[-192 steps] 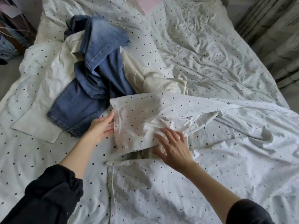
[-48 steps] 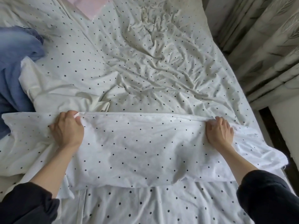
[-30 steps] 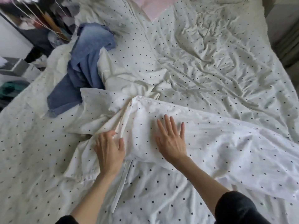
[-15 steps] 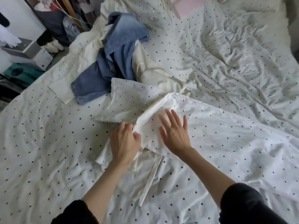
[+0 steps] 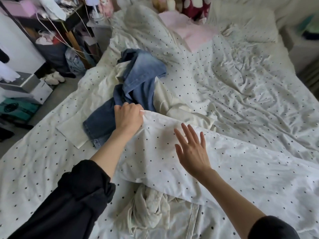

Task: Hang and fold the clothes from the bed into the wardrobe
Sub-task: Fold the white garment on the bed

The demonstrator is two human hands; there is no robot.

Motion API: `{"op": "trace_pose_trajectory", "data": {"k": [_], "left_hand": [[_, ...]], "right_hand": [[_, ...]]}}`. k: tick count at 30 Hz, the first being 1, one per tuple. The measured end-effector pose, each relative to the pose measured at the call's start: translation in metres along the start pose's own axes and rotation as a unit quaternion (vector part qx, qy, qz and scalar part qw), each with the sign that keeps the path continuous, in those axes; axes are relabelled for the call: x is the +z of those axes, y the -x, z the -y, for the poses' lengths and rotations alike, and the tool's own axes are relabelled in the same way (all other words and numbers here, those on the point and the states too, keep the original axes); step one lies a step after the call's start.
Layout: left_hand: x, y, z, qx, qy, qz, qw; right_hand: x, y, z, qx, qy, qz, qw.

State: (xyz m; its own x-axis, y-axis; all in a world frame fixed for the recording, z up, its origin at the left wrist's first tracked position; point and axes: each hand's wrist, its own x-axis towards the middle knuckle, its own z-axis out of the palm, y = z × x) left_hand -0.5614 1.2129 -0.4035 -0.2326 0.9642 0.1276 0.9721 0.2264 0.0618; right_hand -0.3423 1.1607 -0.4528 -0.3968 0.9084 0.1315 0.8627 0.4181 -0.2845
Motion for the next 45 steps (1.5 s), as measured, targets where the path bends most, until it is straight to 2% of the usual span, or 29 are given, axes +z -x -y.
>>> {"op": "trace_pose_trajectory", "data": {"k": [4, 9, 14, 19, 21, 24, 27, 29, 31, 34, 37, 40, 42, 45], "left_hand": [[0.03, -0.015, 0.005, 0.003, 0.015, 0.02, 1.0], [0.07, -0.008, 0.013, -0.051, 0.185, 0.02, 0.981], [0.095, 0.034, 0.031, -0.162, 0.335, 0.127, 0.919], [0.098, 0.051, 0.062, -0.254, 0.392, 0.217, 0.857], [0.094, 0.049, 0.069, -0.27, 0.416, 0.259, 0.829], [0.083, 0.048, 0.07, -0.276, 0.442, 0.309, 0.796], [0.073, 0.047, 0.072, -0.239, 0.429, 0.308, 0.815], [0.062, 0.047, 0.075, -0.21, 0.408, 0.28, 0.844], [0.047, 0.046, 0.075, -0.187, 0.399, 0.264, 0.858], [0.016, 0.045, 0.068, -0.159, 0.422, 0.239, 0.86], [-0.016, 0.049, 0.036, -0.105, 0.424, 0.229, 0.87], [-0.041, 0.056, -0.019, -0.032, 0.403, 0.24, 0.883], [-0.047, 0.064, -0.059, 0.022, 0.343, 0.261, 0.902], [-0.033, 0.081, -0.12, 0.079, 0.277, 0.302, 0.909]], "right_hand": [[0.012, -0.009, 0.006, -0.018, 0.026, 0.011, 0.999], [0.039, -0.013, 0.01, -0.065, 0.108, 0.066, 0.99], [0.062, -0.018, 0.006, -0.046, 0.155, 0.088, 0.983], [0.061, -0.015, 0.034, -0.046, 0.141, 0.059, 0.987], [0.066, -0.012, 0.048, -0.071, 0.131, 0.063, 0.987], [0.069, -0.02, 0.053, -0.036, 0.14, 0.101, 0.984], [0.072, -0.028, 0.047, -0.036, 0.189, 0.158, 0.968], [0.069, -0.031, 0.048, -0.041, 0.177, 0.165, 0.969], [0.063, -0.028, 0.049, -0.04, 0.141, 0.163, 0.976], [0.043, -0.015, 0.043, -0.032, 0.06, 0.108, 0.992], [0.013, 0.009, 0.027, 0.061, -0.096, 0.033, 0.993], [-0.017, 0.029, 0.005, 0.189, -0.264, 0.001, 0.946], [-0.037, 0.038, -0.012, 0.305, -0.388, 0.004, 0.87], [-0.062, 0.06, -0.045, 0.417, -0.542, -0.007, 0.73]]}}
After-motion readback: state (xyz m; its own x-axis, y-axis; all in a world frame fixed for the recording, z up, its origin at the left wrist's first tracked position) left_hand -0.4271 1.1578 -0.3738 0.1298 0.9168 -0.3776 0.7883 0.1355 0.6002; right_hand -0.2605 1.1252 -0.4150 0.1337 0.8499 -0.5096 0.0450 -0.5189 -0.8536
